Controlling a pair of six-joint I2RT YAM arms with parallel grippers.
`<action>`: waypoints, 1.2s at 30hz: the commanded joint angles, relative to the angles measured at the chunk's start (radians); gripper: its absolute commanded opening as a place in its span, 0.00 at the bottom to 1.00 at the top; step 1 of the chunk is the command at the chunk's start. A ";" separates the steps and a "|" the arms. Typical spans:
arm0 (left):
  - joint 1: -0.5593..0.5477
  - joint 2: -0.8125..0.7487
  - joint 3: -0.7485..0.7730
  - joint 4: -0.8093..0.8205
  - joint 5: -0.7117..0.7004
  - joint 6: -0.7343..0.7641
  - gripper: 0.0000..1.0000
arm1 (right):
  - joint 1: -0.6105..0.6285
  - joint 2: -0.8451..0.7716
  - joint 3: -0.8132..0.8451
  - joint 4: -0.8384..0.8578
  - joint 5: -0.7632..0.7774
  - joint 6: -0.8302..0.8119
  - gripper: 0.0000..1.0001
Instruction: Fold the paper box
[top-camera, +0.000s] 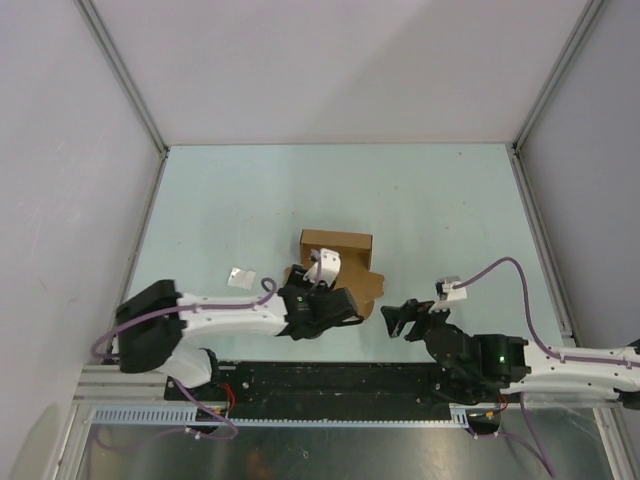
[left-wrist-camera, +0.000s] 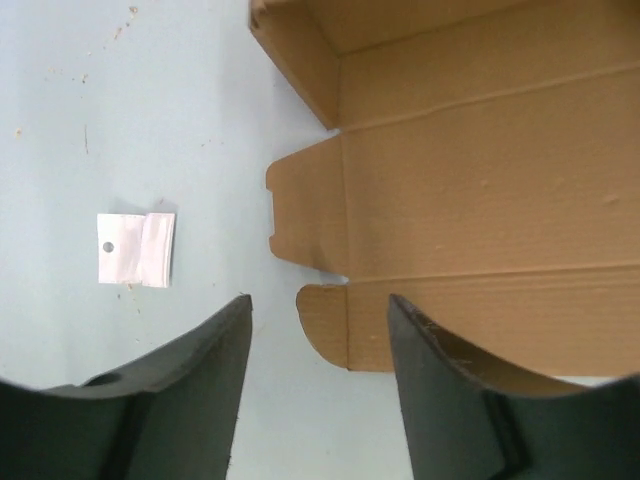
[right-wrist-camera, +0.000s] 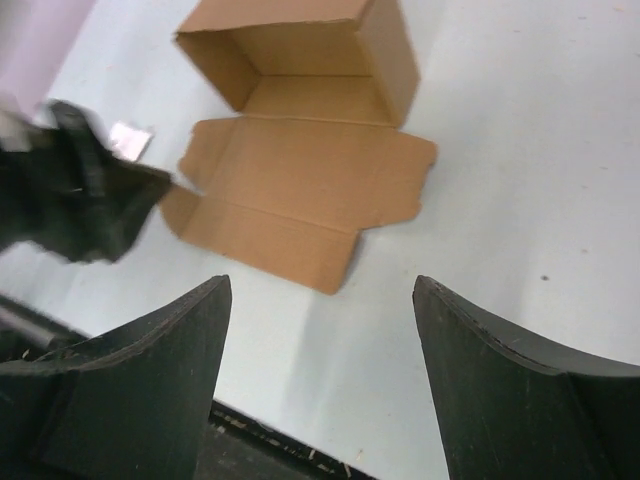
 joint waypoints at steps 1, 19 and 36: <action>-0.004 -0.153 -0.026 -0.013 0.007 -0.049 0.64 | -0.093 0.093 0.060 -0.082 -0.012 0.157 0.79; 0.458 -0.783 -0.527 0.580 0.525 0.071 0.79 | -0.832 0.463 -0.116 0.613 -0.865 -0.032 0.80; 0.793 -0.551 -0.656 0.997 0.921 0.045 0.81 | -0.832 0.894 -0.072 0.904 -0.885 0.023 0.70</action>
